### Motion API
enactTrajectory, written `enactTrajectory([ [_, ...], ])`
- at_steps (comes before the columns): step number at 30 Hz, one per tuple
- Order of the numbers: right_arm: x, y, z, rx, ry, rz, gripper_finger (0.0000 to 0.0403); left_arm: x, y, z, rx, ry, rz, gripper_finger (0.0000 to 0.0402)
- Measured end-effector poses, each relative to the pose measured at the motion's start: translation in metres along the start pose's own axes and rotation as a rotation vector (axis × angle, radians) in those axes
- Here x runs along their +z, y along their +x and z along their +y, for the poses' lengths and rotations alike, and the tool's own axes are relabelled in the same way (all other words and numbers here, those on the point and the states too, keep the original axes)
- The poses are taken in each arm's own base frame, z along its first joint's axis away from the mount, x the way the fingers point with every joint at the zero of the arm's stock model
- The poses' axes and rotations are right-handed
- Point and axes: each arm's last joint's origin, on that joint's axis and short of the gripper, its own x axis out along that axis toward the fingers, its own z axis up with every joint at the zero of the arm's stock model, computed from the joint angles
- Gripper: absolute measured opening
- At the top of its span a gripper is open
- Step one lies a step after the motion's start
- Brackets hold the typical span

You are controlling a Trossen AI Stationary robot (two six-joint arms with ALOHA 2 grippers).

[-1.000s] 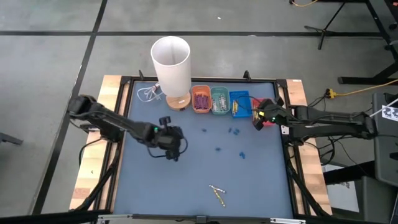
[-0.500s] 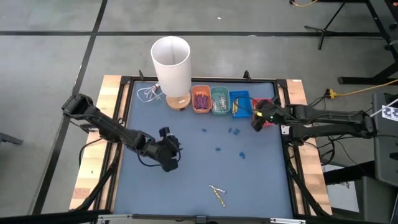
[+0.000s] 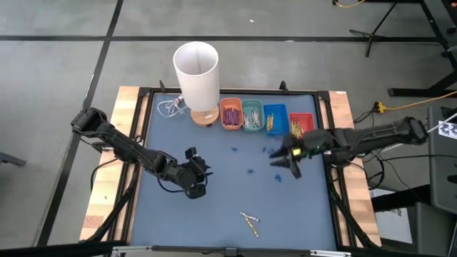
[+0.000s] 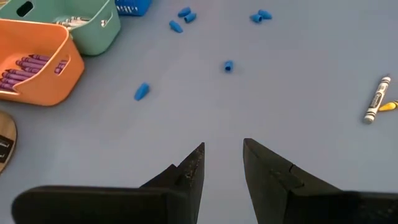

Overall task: Sort crayons
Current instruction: Put the gray crayon into the green bin

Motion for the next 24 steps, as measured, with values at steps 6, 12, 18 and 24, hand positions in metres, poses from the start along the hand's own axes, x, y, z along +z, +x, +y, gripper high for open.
enactTrajectory([
  [6,-0.023,0.026,0.035,0.064,-0.05,0.09,0.0158,0.0,-0.001,-0.001,-0.006,0.0,-0.004,0.0095],
  [12,-0.049,0.047,0.055,0.026,-0.108,0.166,0.0158,0.001,-0.001,-0.002,-0.014,-0.006,-0.013,0.0095],
  [18,-0.062,0.059,0.057,-0.008,-0.137,0.225,0.0158,0.001,-0.001,-0.002,-0.014,-0.005,-0.014,0.0095],
  [24,-0.067,0.065,0.055,-0.027,-0.142,0.255,0.0158,0.001,-0.001,-0.003,-0.018,-0.004,-0.014,0.0095],
])
